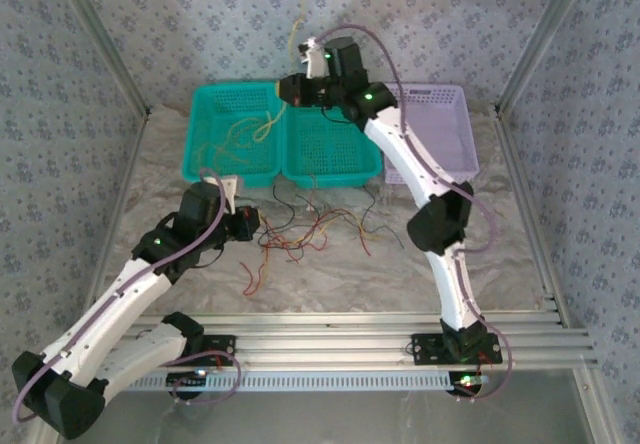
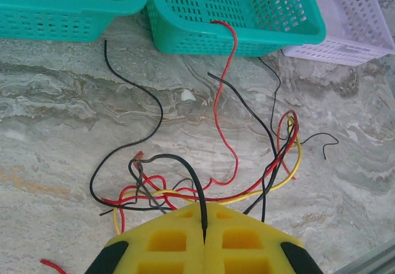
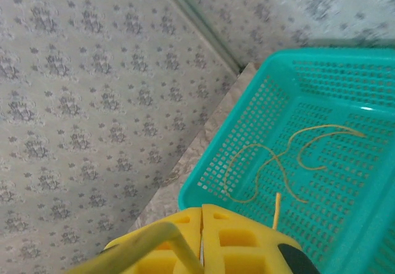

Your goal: Untangle the cables

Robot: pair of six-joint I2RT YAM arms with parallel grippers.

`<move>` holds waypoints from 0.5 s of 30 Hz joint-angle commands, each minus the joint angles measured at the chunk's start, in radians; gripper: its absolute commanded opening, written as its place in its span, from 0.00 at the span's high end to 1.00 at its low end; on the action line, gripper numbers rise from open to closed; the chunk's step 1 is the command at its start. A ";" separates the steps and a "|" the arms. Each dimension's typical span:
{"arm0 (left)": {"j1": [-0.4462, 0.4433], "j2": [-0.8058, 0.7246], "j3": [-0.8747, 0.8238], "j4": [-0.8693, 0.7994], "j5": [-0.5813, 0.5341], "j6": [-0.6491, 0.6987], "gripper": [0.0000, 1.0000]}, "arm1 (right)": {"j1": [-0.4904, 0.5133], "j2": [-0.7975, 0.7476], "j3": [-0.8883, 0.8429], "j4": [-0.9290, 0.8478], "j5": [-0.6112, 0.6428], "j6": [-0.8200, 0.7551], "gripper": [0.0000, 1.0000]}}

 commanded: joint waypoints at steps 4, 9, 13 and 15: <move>-0.010 -0.037 -0.005 0.033 -0.010 0.006 1.00 | 0.020 0.219 0.188 -0.002 -0.083 0.065 1.00; -0.013 -0.039 -0.013 0.036 -0.009 0.001 1.00 | 0.057 0.296 0.188 0.010 -0.013 0.000 1.00; -0.017 -0.037 -0.019 0.042 -0.010 -0.005 1.00 | 0.074 0.346 0.194 -0.008 0.033 -0.027 1.00; -0.020 -0.037 -0.022 0.044 -0.010 -0.008 1.00 | 0.078 0.358 0.195 -0.022 0.035 -0.035 1.00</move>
